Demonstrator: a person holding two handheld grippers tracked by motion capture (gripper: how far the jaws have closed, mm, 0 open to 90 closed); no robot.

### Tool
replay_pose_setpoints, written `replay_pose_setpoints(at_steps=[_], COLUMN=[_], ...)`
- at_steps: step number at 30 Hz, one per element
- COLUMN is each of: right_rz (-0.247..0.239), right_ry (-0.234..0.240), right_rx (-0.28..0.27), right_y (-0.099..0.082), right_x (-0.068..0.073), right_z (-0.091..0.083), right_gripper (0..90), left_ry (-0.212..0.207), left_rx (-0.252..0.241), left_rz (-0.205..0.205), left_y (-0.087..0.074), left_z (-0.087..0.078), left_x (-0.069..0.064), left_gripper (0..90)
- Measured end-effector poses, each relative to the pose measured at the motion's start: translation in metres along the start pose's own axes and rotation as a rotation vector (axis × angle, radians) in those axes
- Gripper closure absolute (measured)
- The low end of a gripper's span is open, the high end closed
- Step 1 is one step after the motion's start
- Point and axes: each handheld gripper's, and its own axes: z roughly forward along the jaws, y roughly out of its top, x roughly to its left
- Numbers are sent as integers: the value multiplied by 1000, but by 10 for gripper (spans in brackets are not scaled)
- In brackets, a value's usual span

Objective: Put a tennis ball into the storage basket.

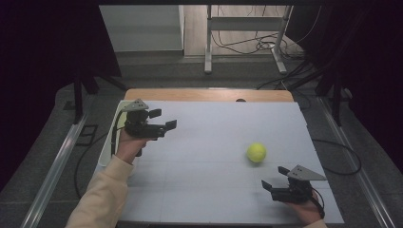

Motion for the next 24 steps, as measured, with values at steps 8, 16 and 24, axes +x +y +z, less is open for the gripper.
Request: replay_pose_setpoints(at_steps=[8, 16, 24], right_rz=[-4, -1, -3], right_ry=[5, 10, 13], right_rx=[-6, -8, -12], right_y=[1, 2, 3], right_x=[0, -1, -2], right_z=[0, 2, 3], right_gripper=[141, 142, 142], left_ry=[-10, -20, -38], left_rx=[5, 27, 36], left_rz=[6, 33, 42], left_y=[0, -3, -4], left_z=[7, 17, 26], left_x=[-6, -14, -18], left_gripper=[147, 146, 146])
